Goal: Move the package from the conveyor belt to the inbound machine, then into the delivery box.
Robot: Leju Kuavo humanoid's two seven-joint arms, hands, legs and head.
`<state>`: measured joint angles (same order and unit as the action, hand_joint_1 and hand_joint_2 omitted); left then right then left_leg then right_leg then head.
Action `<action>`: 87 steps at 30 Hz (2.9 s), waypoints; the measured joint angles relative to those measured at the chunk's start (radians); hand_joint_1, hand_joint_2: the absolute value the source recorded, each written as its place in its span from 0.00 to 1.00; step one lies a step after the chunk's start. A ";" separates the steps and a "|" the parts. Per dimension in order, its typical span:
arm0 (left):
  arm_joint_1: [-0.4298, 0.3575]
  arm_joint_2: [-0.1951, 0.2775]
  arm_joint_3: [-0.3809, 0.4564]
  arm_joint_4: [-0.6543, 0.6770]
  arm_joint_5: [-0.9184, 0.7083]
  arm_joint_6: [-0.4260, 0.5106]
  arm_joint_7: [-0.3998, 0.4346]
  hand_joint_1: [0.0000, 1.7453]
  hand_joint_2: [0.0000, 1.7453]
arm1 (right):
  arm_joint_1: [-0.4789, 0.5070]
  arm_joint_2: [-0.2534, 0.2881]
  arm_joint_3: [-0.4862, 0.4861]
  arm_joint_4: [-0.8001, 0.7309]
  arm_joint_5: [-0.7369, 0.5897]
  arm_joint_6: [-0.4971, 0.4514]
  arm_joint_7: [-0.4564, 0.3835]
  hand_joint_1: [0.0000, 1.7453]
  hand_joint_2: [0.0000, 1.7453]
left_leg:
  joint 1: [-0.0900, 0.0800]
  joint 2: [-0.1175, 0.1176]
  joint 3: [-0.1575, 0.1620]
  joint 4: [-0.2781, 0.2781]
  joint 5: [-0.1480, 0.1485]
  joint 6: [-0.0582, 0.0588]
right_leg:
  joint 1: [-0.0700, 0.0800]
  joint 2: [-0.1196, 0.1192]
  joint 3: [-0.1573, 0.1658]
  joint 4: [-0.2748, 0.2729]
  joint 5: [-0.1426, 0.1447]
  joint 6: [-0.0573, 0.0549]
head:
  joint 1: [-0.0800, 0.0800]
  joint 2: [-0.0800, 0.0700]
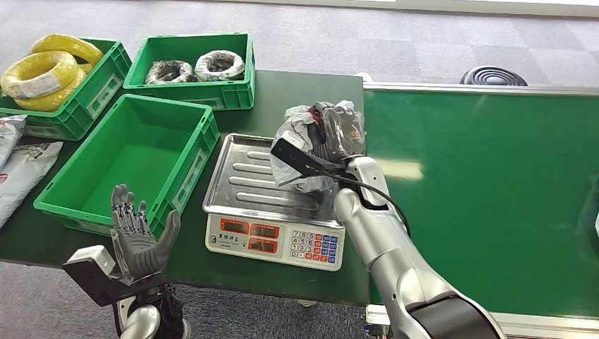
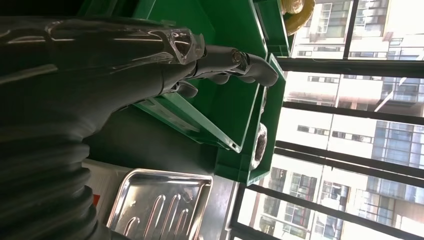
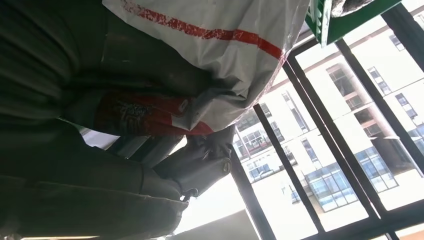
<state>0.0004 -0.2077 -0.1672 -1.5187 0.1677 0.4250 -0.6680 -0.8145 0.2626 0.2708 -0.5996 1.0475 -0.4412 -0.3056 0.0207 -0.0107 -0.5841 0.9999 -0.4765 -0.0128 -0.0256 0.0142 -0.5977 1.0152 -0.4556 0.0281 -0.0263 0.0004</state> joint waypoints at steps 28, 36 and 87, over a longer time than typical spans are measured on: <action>0.000 0.004 -0.011 0.002 0.011 0.012 -0.004 0.00 1.00 | 0.126 0.034 -0.123 -0.288 -0.062 -0.250 -0.169 0.00 0.00 | 0.000 0.000 0.000 0.000 0.000 0.000 | 0.000 0.000 0.000 0.000 0.000 0.000 | 0.000 0.000; 0.000 0.005 -0.014 0.003 -0.004 0.028 -0.024 0.00 1.00 | 0.274 0.076 -0.213 -0.752 -0.203 -0.252 -0.284 0.00 0.00 | 0.000 0.000 0.001 0.000 -0.001 0.000 | 0.000 0.000 0.000 -0.001 0.000 0.000 | 0.000 0.000; -0.605 0.014 -0.297 0.282 -1.389 -0.094 0.533 0.00 1.00 | 0.566 0.085 -0.346 -1.182 -0.482 -0.250 -0.383 0.00 0.00 | -0.001 -0.003 0.005 0.001 0.001 0.000 | -0.001 -0.004 0.006 -0.001 0.001 0.000 | 0.000 0.000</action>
<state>-0.6047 -0.1940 -0.4643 -1.2362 -1.2215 0.3311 -0.1355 -0.2489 0.3473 -0.0753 -1.7820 0.5657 -0.6909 -0.6885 0.0199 -0.0141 -0.5792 1.0007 -0.4756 -0.0124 -0.0263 0.0100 -0.5918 1.0142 -0.4549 0.0280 -0.0264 0.0004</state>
